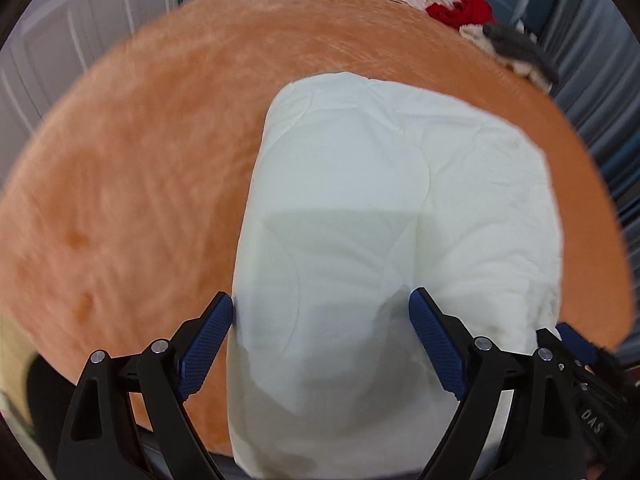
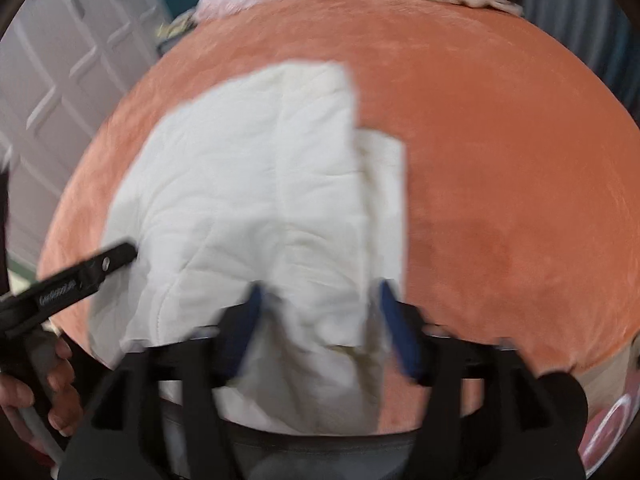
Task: Fold large clothes
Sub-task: 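Lift the quilt end with both grippers and fold it over onto the stack, then lower the folded quilt with both grippers and press it flat, then open both grippers and pull them back from the folded quilt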
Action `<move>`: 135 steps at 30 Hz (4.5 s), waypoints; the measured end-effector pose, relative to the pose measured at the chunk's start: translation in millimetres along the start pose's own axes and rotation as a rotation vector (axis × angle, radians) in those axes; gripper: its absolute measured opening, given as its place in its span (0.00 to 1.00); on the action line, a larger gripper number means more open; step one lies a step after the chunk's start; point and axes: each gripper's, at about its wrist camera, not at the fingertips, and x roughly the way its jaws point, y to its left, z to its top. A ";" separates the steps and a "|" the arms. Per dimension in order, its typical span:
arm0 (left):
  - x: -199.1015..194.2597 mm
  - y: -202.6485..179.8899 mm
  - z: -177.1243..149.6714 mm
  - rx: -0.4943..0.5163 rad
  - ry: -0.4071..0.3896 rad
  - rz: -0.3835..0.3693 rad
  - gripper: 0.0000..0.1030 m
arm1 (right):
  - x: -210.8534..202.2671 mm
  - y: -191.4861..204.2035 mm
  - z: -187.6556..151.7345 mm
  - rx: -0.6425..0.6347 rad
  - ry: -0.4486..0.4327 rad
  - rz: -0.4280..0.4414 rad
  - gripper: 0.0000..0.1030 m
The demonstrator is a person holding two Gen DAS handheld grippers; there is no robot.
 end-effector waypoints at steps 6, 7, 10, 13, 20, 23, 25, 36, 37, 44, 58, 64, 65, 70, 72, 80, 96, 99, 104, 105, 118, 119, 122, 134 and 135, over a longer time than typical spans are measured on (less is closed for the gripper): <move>11.6 48.3 -3.7 -0.199 0.080 -0.212 0.86 | 29.5 -48.0 -0.7 0.223 0.117 0.171 0.81; 16.0 51.4 -4.1 -0.231 0.099 -0.251 0.86 | 39.0 -51.4 -3.0 0.252 0.147 0.211 0.82; 32.2 63.4 -7.2 -0.316 0.142 -0.365 0.87 | 60.8 -55.2 -9.5 0.329 0.190 0.306 0.87; 47.0 65.2 -9.4 -0.353 0.175 -0.458 0.89 | 75.7 -56.1 -14.8 0.395 0.196 0.390 0.88; 24.7 22.8 6.7 -0.152 0.095 -0.383 0.86 | 49.0 -32.5 4.9 0.285 0.123 0.404 0.37; -6.4 5.1 18.7 -0.049 0.008 -0.359 0.77 | 4.1 -8.8 27.3 0.153 0.016 0.362 0.32; -31.3 0.2 32.1 -0.017 -0.051 -0.385 0.74 | -17.3 3.5 40.8 0.105 -0.047 0.358 0.32; -129.3 -10.4 132.6 0.118 -0.417 -0.451 0.72 | -65.1 55.1 164.0 -0.048 -0.313 0.482 0.33; -129.8 -8.0 142.3 0.125 -0.434 -0.454 0.72 | -58.4 59.5 174.3 -0.056 -0.323 0.488 0.33; -74.5 23.8 186.1 0.094 -0.445 -0.465 0.72 | 28.1 74.9 226.3 -0.047 -0.276 0.483 0.34; 97.1 72.7 184.9 -0.004 -0.205 -0.408 0.74 | 195.2 47.7 189.9 0.059 -0.041 0.422 0.46; 94.9 83.0 177.1 -0.063 -0.171 -0.405 0.81 | 182.9 29.7 189.4 0.139 -0.017 0.384 0.66; 86.1 85.5 177.2 -0.073 -0.166 -0.387 0.80 | 172.4 24.5 189.7 0.142 -0.011 0.353 0.66; 17.1 103.0 170.1 -0.049 -0.253 -0.264 0.79 | 97.3 23.8 185.0 0.063 -0.079 0.198 0.60; -9.8 100.3 174.3 -0.037 -0.311 -0.189 0.79 | 77.0 42.1 192.7 -0.003 -0.128 0.150 0.43; -0.1 12.2 234.1 0.104 -0.366 0.061 0.56 | 108.3 146.0 243.1 -0.249 -0.227 0.002 0.31; 142.7 6.2 252.4 0.075 -0.379 0.203 0.47 | 237.9 131.4 233.3 -0.233 -0.267 -0.061 0.32; 148.0 3.3 250.8 0.082 -0.404 0.218 0.47 | 241.3 129.9 228.6 -0.232 -0.293 -0.065 0.32; 152.7 1.3 248.3 0.086 -0.424 0.234 0.47 | 243.9 128.7 224.2 -0.231 -0.312 -0.066 0.32; 153.2 0.9 248.3 0.088 -0.424 0.237 0.47 | 243.9 128.6 224.4 -0.231 -0.312 -0.067 0.32; 101.4 3.8 218.3 0.143 -0.272 0.204 0.61 | 173.8 113.2 202.2 -0.181 -0.070 -0.061 0.33; 92.2 9.0 205.9 0.121 -0.247 0.185 0.61 | 170.4 110.0 188.0 -0.200 -0.049 -0.080 0.33; 81.1 12.7 175.8 0.115 -0.203 0.189 0.63 | 160.9 109.0 160.1 -0.259 -0.032 -0.123 0.34; 15.8 -7.3 97.0 0.183 -0.129 0.295 0.64 | 61.8 94.5 94.0 -0.215 0.046 -0.147 0.51; 10.7 -7.4 91.4 0.177 -0.124 0.292 0.64 | 54.3 95.3 88.9 -0.221 0.038 -0.144 0.55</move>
